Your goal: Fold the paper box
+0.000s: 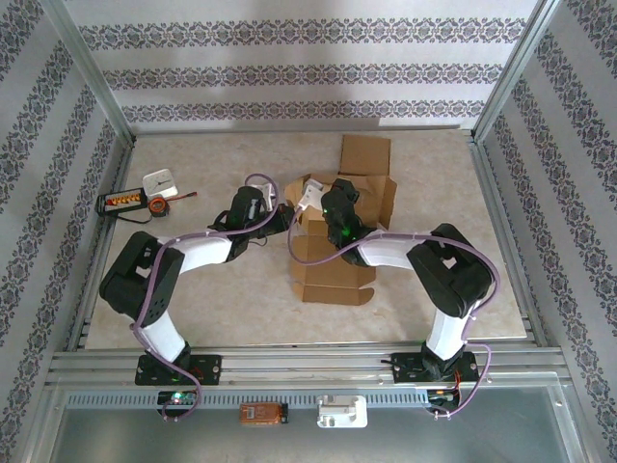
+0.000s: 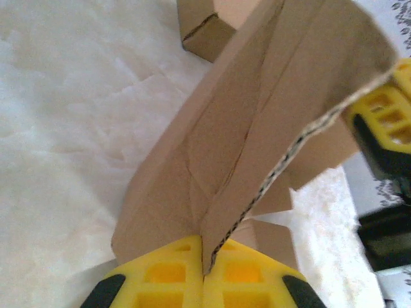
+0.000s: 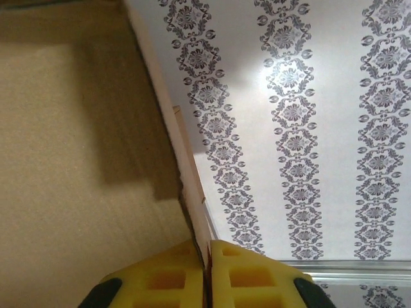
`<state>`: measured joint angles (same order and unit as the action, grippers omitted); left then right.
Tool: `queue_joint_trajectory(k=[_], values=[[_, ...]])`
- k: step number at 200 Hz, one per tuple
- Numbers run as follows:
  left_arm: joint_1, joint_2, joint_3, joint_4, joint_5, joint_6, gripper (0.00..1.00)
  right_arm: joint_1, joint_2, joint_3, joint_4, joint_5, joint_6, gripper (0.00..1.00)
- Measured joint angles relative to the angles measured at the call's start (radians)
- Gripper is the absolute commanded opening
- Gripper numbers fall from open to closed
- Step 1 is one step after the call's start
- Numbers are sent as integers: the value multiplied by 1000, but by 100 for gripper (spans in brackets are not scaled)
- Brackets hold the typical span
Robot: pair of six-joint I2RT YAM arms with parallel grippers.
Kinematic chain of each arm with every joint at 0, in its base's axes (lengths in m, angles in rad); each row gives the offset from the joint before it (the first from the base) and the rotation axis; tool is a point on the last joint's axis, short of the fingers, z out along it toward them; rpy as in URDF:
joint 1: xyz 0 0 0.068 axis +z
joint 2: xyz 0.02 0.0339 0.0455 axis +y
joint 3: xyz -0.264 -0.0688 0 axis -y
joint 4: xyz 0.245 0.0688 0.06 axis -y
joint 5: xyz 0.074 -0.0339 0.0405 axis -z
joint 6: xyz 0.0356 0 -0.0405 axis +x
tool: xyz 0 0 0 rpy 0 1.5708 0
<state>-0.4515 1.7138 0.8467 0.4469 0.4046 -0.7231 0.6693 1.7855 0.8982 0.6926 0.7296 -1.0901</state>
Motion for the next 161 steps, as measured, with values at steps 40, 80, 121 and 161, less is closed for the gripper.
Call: queue_joint_trajectory(k=[40,80,121,161], values=[[20,44,2,51,-18,161,0,17,-95,-66,-37,-48,61,50],[76,58,64,64,-16,375,0,62,-256,-53,-296,-165,231,82],[99,93,114,99,10,533,0,-9,-371,225,-779,-468,628,97],[100,134,107,149,42,595,0,-287,-294,636,-1081,-796,1044,93]])
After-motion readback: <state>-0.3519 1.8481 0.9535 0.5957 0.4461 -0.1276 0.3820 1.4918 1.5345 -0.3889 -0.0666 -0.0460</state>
